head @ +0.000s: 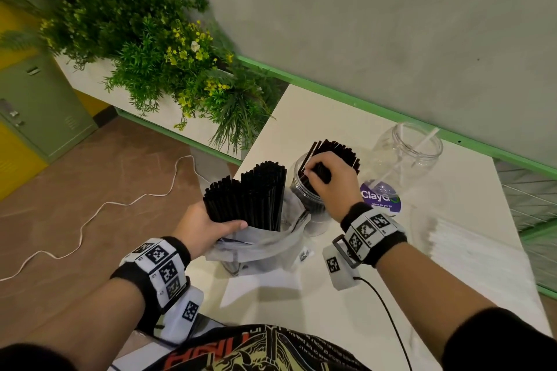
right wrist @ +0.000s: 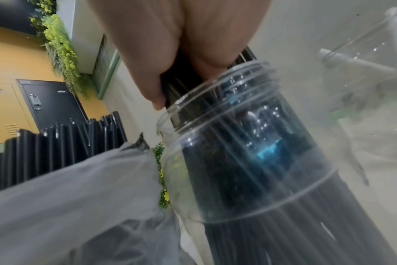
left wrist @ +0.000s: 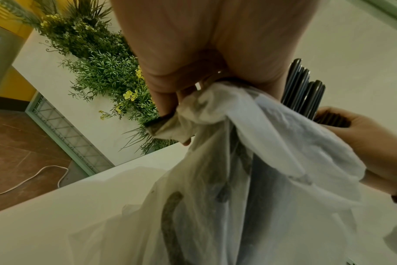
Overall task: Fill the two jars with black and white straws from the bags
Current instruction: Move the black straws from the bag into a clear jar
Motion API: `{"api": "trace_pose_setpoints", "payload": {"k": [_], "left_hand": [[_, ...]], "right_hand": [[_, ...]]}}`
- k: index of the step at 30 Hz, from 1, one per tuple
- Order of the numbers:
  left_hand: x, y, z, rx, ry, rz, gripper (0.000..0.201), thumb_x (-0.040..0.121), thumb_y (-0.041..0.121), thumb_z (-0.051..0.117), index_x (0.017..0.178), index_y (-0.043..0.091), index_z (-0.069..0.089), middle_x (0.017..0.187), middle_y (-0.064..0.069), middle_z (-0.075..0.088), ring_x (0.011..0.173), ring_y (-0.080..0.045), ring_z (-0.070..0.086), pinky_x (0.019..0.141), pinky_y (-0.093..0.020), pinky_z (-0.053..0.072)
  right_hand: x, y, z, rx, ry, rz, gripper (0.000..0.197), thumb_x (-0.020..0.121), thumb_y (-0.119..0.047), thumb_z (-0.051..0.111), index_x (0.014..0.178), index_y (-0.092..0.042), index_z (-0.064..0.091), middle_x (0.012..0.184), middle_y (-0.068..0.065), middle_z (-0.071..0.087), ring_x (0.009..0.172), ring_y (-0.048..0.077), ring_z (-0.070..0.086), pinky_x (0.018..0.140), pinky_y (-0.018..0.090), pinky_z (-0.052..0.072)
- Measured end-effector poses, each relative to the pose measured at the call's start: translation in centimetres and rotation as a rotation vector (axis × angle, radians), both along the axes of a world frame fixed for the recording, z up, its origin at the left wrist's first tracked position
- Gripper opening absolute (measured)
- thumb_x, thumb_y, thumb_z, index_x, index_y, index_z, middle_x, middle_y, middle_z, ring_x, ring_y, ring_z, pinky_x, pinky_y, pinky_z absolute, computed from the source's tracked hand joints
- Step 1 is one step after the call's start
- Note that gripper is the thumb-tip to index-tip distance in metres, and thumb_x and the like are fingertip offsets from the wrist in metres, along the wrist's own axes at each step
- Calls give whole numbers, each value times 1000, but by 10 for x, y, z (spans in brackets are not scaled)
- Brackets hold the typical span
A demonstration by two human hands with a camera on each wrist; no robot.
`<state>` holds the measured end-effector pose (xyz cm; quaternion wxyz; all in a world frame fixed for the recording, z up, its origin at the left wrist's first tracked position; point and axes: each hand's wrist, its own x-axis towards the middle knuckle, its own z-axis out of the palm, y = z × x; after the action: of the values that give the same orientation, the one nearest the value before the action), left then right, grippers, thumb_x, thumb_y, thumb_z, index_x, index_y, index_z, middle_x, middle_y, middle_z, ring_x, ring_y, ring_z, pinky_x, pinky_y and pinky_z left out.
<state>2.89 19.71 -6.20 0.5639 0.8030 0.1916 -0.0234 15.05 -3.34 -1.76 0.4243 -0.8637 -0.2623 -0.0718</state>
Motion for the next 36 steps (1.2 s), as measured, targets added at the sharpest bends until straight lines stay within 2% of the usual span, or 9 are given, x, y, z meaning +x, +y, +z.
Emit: {"api": "trace_pose_setpoints", "payload": {"k": [4, 8, 14, 17, 21, 26, 29, 33, 36], "left_hand": [[0, 0, 0, 9, 6, 11, 38, 67, 20, 85, 92, 28, 58, 91, 13, 63, 85, -4, 59, 68, -14, 43], [0, 0, 1, -8, 13, 13, 37, 67, 20, 85, 91, 29, 58, 91, 13, 63, 87, -6, 59, 70, -15, 43], [0, -2, 3, 15, 31, 23, 46, 69, 23, 84, 107, 19, 59, 95, 10, 63, 90, -9, 58, 67, -10, 40], [-1, -2, 6, 25, 36, 17, 45, 70, 23, 84, 106, 20, 59, 95, 8, 63, 89, -9, 57, 64, -8, 39], [-2, -1, 6, 27, 35, 23, 44, 69, 24, 84, 105, 21, 59, 93, 12, 63, 86, -6, 58, 64, -9, 39], [-2, -3, 9, -1, 15, 26, 38, 69, 20, 84, 90, 32, 55, 88, 17, 60, 81, 5, 54, 64, -8, 39], [-2, -4, 10, -4, 9, 25, 39, 69, 19, 84, 85, 36, 53, 87, 18, 60, 80, 9, 52, 64, -8, 39], [-2, -3, 9, -25, 9, 26, 40, 68, 18, 84, 86, 35, 53, 88, 16, 61, 82, 6, 54, 67, -12, 41], [-1, -3, 8, -27, 15, 24, 39, 69, 18, 84, 85, 35, 53, 87, 16, 60, 81, 6, 53, 66, -12, 41]], "right_hand": [[7, -5, 6, -16, 122, 70, 7, 91, -9, 62, 94, -14, 63, 94, -13, 61, 91, -7, 55, 84, 6, 39], [14, -19, 16, -28, 261, 143, 18, 94, -8, 55, 107, -18, 63, 107, -12, 63, 103, -2, 56, 92, 14, 41], [14, -25, 16, 76, 126, 16, 32, 87, 4, 57, 101, -24, 63, 105, -16, 65, 104, 4, 60, 97, 25, 46], [9, -26, 12, 152, 75, -51, 37, 88, 5, 58, 103, -29, 59, 105, -7, 66, 102, 6, 63, 94, 20, 47], [2, -29, 7, 57, -157, -107, 21, 92, 2, 55, 110, -7, 60, 104, 2, 62, 95, -5, 55, 89, 6, 38], [7, -36, 1, -140, -348, -136, 12, 91, -6, 62, 103, -7, 63, 99, 4, 59, 94, 18, 47, 87, 16, 33], [13, -42, 3, -130, -312, -169, 13, 89, -7, 64, 102, -5, 63, 98, 4, 55, 88, 19, 50, 83, 16, 38], [22, -43, 15, -85, -298, -190, 15, 86, -6, 68, 97, -1, 61, 97, 3, 49, 76, 3, 42, 75, 1, 37], [26, -46, 20, -83, -280, -194, 15, 84, -12, 72, 91, -4, 61, 89, 2, 51, 68, 8, 46, 67, 4, 38]]}}
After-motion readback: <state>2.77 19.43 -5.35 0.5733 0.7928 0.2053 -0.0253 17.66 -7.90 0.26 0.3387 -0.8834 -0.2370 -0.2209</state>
